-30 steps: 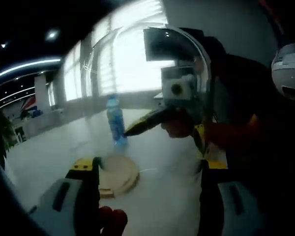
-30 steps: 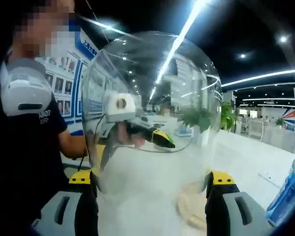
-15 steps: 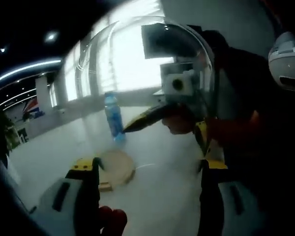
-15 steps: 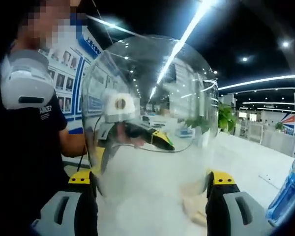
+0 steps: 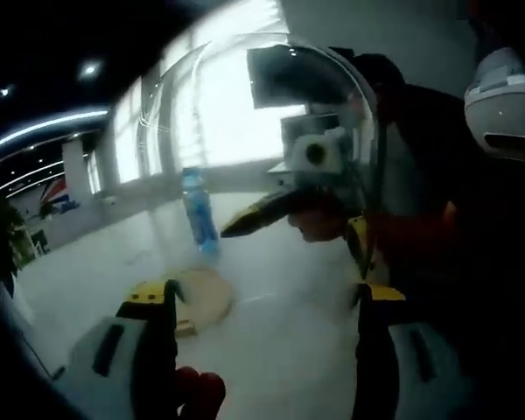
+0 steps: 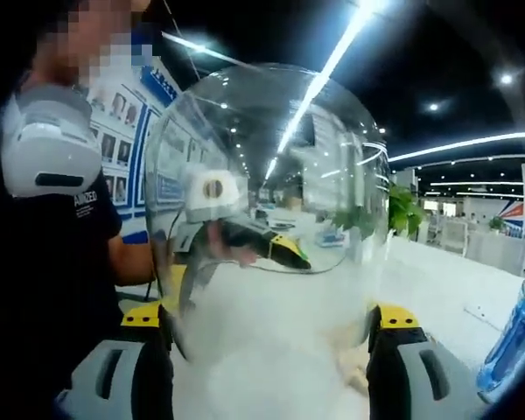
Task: Open the cover put in the Mizone put the cover back on
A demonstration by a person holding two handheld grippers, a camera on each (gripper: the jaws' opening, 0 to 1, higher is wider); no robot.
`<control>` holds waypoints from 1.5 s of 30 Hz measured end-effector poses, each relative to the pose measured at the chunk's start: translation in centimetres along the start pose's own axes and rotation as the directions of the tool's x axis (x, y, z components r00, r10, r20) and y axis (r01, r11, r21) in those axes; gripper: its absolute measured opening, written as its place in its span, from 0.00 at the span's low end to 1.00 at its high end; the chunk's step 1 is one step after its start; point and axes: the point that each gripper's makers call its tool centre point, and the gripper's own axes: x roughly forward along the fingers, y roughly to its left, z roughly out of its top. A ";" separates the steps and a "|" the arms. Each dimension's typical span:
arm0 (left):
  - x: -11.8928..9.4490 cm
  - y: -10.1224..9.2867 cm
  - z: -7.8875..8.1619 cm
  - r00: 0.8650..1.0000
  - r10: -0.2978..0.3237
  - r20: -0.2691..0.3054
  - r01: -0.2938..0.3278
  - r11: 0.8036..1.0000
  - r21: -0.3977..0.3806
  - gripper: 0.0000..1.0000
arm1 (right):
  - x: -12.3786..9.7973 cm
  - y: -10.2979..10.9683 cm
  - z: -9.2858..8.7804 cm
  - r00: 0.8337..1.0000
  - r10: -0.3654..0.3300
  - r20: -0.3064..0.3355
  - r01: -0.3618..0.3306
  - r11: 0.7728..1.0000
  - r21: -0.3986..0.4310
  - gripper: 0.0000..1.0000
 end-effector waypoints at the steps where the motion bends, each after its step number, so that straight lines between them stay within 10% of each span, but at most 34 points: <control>1: 0.0 0.0 -0.1 1.000 -0.001 0.000 0.001 1.000 -0.011 0.70 | 0.0 -0.1 -0.1 1.000 0.003 0.002 -0.003 1.000 0.014 0.87; 21: 0.3 0.7 -0.6 0.989 -0.019 0.144 0.029 0.997 -0.069 0.72 | -0.1 -0.7 -0.3 0.989 -0.019 0.144 0.009 0.997 0.071 0.87; 45: -4.3 1.3 -0.1 0.941 0.076 0.330 -0.020 0.985 -0.169 0.52 | -3.8 0.6 0.6 0.967 -0.159 0.198 0.158 0.987 0.022 0.68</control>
